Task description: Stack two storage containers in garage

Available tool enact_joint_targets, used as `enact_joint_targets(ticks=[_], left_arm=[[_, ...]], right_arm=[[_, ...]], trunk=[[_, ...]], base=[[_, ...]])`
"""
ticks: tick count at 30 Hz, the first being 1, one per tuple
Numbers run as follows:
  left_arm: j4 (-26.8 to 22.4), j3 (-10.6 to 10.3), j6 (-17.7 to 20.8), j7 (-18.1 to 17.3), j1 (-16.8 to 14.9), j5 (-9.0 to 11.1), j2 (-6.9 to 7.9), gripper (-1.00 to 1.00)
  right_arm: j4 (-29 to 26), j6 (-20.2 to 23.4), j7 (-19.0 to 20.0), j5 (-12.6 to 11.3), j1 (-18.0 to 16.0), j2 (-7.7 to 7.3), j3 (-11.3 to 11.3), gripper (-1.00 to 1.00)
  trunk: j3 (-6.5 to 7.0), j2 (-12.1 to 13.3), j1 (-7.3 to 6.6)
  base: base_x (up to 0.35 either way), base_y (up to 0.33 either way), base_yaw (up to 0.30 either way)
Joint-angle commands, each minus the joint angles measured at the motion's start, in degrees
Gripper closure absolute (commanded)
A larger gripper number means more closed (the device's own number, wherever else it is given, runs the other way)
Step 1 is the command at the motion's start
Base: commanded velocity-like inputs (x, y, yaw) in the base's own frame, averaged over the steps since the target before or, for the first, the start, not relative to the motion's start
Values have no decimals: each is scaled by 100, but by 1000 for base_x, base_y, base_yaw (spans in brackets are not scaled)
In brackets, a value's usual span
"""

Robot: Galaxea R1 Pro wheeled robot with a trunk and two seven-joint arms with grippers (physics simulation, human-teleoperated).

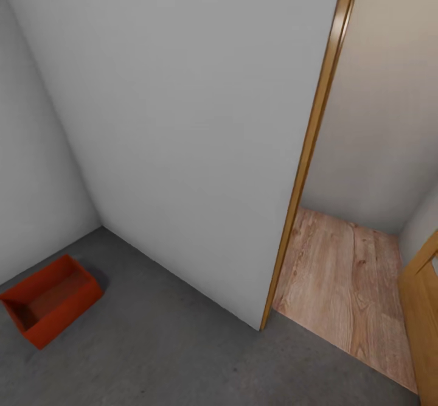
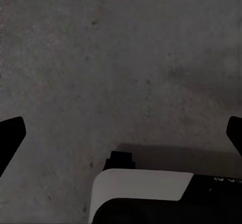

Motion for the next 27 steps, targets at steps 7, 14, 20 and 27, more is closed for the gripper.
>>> enact_joint_targets(ticks=[7,14,20,27], left_arm=[[25,39,-38,16,-10,-20,19,-100],[25,39,-44,22,-10,-20,26,-100],[25,39,-45,23,-10,-20,29,-100],[25,39,-45,25,-10,-20,34,-100]], right_arm=[[26,-45,13,-2,-10,-1,29,-100],[26,-45,13,-2,-12,-1,29,-100],[26,-45,13,-2,-13,-1,29,-100],[26,-45,13,-2,-13,-1,29,-100]], trunk=[[124,278,-154],[264,559,-308],[385,799,-440],[527,1080,-593]], base=[[0,0,-90],[0,0,-258],[0,0,-273],[0,0,-274]])
